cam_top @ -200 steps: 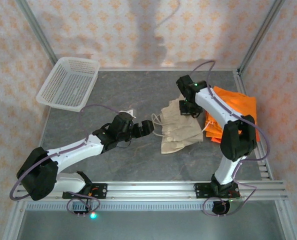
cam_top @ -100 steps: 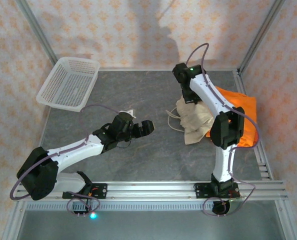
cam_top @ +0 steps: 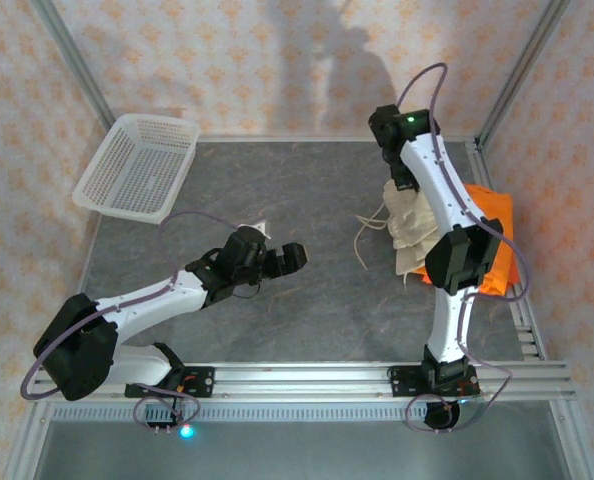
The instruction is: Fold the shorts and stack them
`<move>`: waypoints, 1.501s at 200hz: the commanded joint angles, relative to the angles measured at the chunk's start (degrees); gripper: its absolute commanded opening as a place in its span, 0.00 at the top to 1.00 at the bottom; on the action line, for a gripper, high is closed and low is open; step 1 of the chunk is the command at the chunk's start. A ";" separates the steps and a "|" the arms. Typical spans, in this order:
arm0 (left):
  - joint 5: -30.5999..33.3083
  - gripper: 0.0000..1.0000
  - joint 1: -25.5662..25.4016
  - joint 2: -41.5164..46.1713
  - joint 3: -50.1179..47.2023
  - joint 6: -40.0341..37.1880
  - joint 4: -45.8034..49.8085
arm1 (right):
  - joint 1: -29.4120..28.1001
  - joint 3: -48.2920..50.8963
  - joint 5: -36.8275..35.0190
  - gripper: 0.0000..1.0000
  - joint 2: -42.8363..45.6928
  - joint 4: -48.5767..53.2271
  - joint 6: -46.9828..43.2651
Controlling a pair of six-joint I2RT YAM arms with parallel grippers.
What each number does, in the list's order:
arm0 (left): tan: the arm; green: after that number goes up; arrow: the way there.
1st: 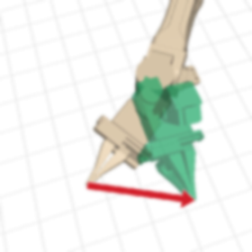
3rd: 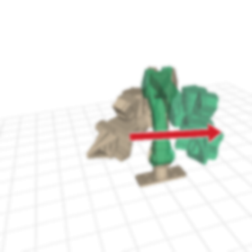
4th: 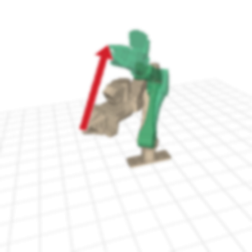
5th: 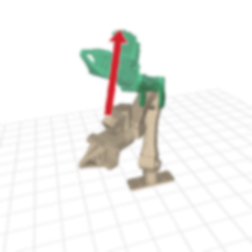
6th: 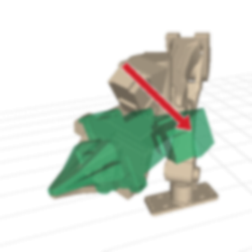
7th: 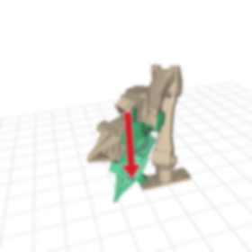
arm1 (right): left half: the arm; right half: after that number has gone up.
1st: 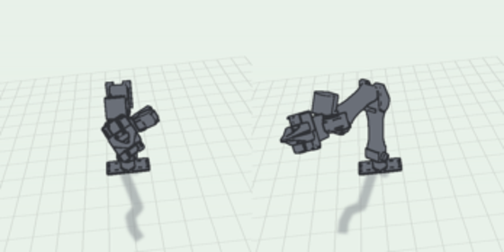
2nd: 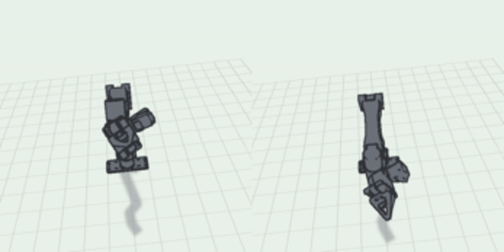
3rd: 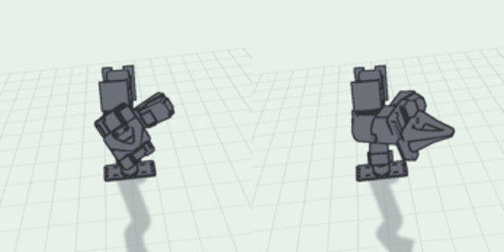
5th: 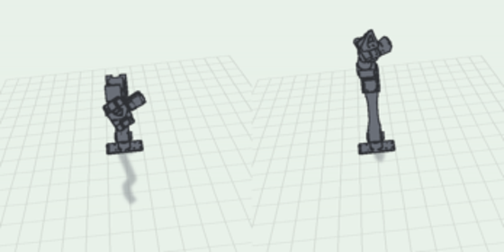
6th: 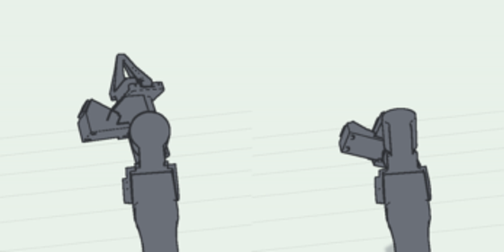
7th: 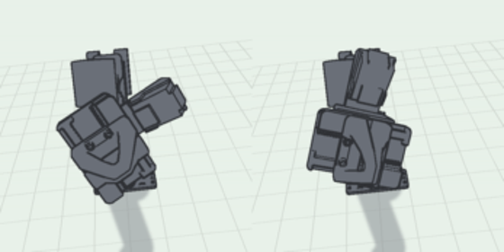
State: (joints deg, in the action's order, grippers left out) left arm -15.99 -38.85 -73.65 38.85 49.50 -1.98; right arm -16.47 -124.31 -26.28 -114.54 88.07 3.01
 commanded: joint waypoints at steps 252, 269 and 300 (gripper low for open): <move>1.71 0.00 1.83 3.33 -2.59 -1.07 0.80 | 21.16 6.17 -12.81 0.07 5.43 -13.37 -3.30; 1.84 0.00 1.90 3.27 -2.47 -0.95 0.58 | 20.42 8.38 -0.30 0.05 8.94 -14.12 -2.74; 1.78 0.00 1.93 2.96 -2.20 -0.72 0.75 | 15.33 17.61 17.63 0.02 15.01 -18.21 -2.46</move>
State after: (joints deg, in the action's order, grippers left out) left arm -15.79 -37.34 -71.61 36.91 49.45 -1.80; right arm 3.09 -112.12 -26.04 -104.03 71.02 -1.74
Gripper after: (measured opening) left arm 0.998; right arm 0.974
